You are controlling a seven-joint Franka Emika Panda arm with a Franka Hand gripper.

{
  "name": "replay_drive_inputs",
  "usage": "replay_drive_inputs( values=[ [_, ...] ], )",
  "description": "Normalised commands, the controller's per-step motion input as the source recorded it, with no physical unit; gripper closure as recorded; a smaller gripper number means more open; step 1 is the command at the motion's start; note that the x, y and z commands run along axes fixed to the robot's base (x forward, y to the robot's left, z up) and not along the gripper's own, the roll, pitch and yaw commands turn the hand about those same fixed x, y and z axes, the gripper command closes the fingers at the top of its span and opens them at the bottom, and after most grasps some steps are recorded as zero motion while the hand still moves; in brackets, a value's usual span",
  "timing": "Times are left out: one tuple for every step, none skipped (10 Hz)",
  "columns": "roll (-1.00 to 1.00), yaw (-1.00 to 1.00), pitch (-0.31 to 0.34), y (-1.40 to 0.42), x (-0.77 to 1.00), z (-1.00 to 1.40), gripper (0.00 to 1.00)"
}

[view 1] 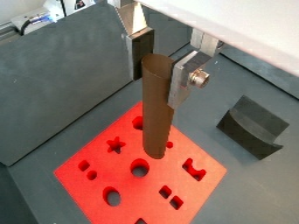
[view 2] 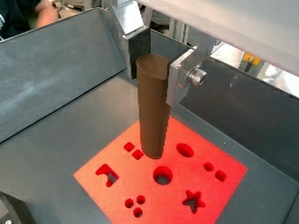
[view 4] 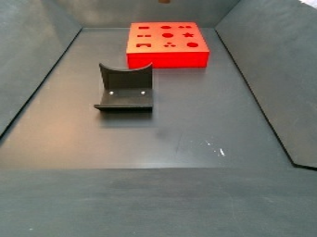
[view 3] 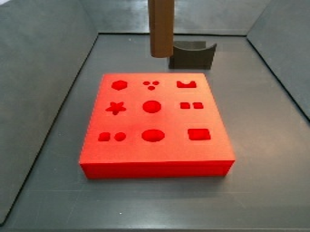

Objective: Insert the oval object.

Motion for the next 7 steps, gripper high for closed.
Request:
replay_drive_inputs(
  values=[
    [0.00,0.00,0.000,-0.12,0.00,0.00,1.00],
    [0.00,-0.02,0.000,-0.43,0.07,-0.03,1.00],
    [0.06,-0.14,0.000,-0.53,0.32,-0.08,1.00],
    [0.14,-0.18,0.039,-0.61,0.53,-0.07,1.00],
    [0.15,-0.20,0.039,-0.58,0.53,-0.09,1.00],
    [0.15,-0.24,0.036,-0.55,0.51,-0.11,1.00],
    [0.16,-0.24,0.057,-0.55,0.49,-0.10,1.00]
  ],
)
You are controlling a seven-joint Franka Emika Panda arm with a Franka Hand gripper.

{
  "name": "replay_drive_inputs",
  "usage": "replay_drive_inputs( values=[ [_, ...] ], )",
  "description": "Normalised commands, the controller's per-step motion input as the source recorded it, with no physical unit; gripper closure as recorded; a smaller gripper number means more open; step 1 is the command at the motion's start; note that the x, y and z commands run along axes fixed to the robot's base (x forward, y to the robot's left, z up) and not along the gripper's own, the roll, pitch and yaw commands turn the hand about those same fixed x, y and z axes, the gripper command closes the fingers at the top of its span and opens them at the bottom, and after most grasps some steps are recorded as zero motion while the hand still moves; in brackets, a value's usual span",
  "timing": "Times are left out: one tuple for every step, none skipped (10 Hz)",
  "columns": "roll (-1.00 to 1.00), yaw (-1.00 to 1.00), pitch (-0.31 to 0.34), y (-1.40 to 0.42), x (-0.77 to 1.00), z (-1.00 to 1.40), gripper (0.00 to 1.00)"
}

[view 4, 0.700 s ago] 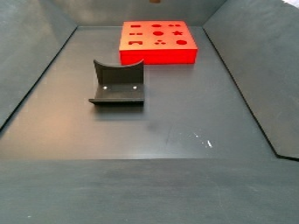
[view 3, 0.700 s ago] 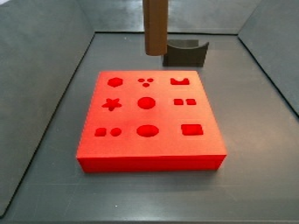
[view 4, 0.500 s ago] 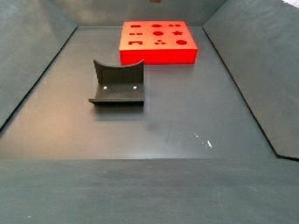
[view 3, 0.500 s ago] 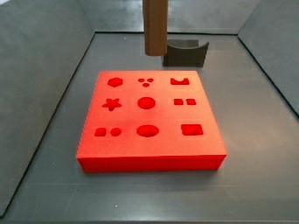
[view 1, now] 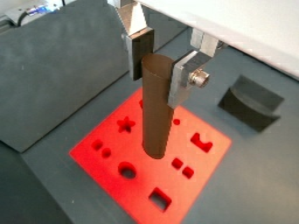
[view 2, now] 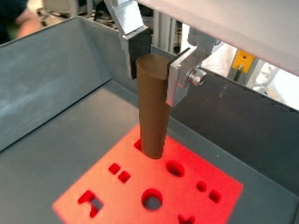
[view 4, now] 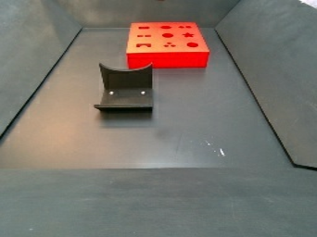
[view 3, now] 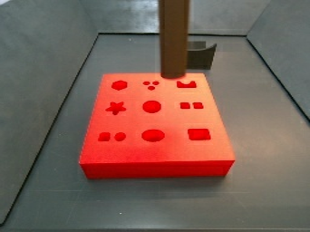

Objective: Insert the oval object.

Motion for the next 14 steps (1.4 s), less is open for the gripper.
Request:
replay_drive_inputs(
  values=[
    [0.21,-0.18,0.084,-0.58,0.43,-0.05,1.00],
    [0.29,0.00,0.116,-0.47,0.14,-0.11,1.00],
    [0.28,0.18,0.084,-0.33,-0.02,-0.30,1.00],
    [0.26,0.47,0.000,-0.21,-0.46,-0.47,1.00],
    [0.22,0.58,0.000,-0.13,-0.46,-0.43,1.00],
    [-0.02,0.00,-0.023,0.00,-0.05,0.00,1.00],
    [0.00,-0.01,0.003,0.00,0.07,0.00,1.00],
    [0.00,0.00,0.000,0.00,0.02,0.00,1.00],
    [0.00,-0.35,0.000,-0.06,0.22,-0.09,1.00],
    [-0.01,-0.61,0.000,-0.07,0.21,-0.18,1.00],
    [-0.01,-0.51,0.000,0.00,0.14,-0.08,1.00],
    [0.00,-0.02,0.000,0.00,0.05,-0.04,1.00],
    [-0.01,0.00,-0.019,0.00,0.00,-0.35,1.00],
    [-0.02,0.00,-0.046,0.00,0.00,-0.49,1.00]
  ],
)
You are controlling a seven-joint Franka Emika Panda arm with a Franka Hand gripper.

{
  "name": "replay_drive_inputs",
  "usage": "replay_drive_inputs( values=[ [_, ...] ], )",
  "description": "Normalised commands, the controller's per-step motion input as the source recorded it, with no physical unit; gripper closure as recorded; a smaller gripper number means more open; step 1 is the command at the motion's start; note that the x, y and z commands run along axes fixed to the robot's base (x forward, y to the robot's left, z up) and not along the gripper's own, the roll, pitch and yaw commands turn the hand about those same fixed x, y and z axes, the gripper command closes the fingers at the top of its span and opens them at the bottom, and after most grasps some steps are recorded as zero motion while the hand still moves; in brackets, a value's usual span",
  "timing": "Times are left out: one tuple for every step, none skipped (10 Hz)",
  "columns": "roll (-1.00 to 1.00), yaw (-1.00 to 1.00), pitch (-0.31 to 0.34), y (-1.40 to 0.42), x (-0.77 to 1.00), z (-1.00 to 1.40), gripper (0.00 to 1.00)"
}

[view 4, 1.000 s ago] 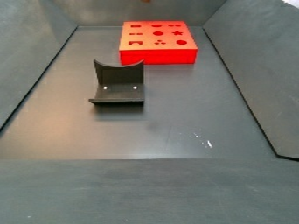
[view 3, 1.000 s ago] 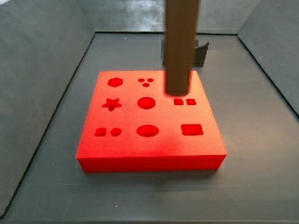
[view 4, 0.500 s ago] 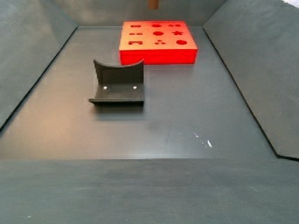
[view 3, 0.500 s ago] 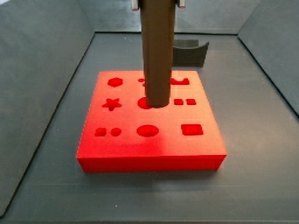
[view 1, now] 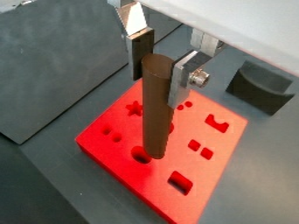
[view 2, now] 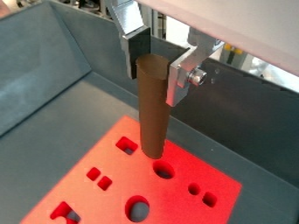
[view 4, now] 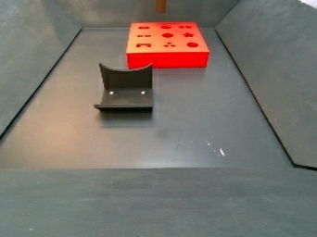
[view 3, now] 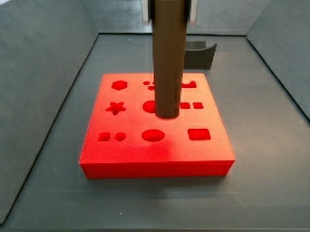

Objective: Insert the oval object.

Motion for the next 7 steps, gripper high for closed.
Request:
replay_drive_inputs(
  values=[
    [-0.01,0.00,-0.043,0.00,0.00,-0.47,1.00],
    [0.00,0.00,-0.020,0.00,0.00,-0.37,1.00],
    [0.00,0.00,0.000,0.00,0.00,-0.28,1.00],
    [0.00,0.00,0.000,0.00,0.00,-0.25,1.00],
    [0.00,-0.01,0.000,0.00,-0.22,-0.11,1.00],
    [0.00,0.00,0.000,0.00,0.00,-0.02,1.00],
    [0.00,0.00,0.000,0.00,0.00,-0.03,1.00]
  ],
)
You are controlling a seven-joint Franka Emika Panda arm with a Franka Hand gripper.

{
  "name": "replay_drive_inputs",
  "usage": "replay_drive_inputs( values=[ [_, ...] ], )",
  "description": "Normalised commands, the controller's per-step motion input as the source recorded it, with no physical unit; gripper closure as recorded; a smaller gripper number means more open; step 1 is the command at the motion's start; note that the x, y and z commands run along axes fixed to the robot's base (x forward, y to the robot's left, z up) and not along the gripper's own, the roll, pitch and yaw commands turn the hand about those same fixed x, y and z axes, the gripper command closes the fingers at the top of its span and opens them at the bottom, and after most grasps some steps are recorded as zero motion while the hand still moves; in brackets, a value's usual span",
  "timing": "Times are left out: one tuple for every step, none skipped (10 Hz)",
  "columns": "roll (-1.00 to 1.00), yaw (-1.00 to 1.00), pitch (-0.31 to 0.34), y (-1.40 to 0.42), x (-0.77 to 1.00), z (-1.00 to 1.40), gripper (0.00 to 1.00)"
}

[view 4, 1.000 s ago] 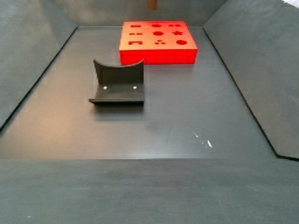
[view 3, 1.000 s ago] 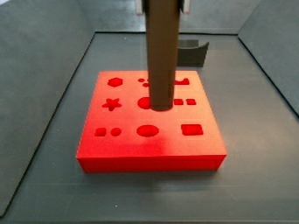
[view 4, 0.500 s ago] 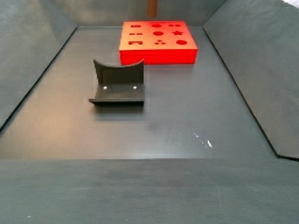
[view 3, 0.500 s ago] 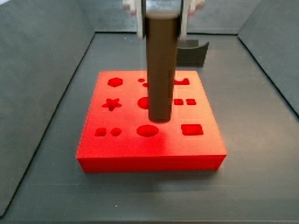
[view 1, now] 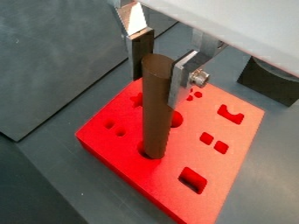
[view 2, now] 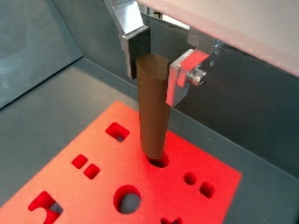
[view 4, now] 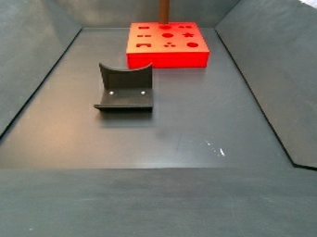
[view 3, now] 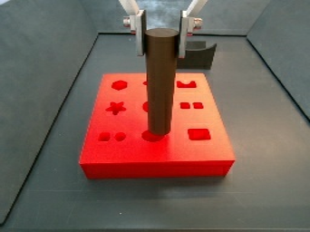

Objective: Insert the oval object.

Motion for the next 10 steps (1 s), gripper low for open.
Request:
replay_drive_inputs(
  values=[
    [0.00,0.00,0.000,0.00,0.00,-0.11,1.00],
    [0.00,0.00,0.000,0.00,0.00,-0.10,1.00],
    [0.00,0.00,0.000,0.00,0.00,-0.10,1.00],
    [0.00,0.00,0.000,0.00,0.00,-0.11,1.00],
    [0.00,0.00,0.000,-0.01,0.00,-0.08,1.00],
    [0.02,0.02,0.000,-0.10,0.00,-0.05,1.00],
    [0.01,0.00,0.000,-0.06,0.00,-0.08,1.00],
    [0.03,0.01,0.000,-0.08,0.00,-0.10,1.00],
    [0.01,0.00,0.000,0.00,0.00,-0.13,1.00],
    [0.02,0.00,0.000,0.00,0.00,-0.15,1.00]
  ],
)
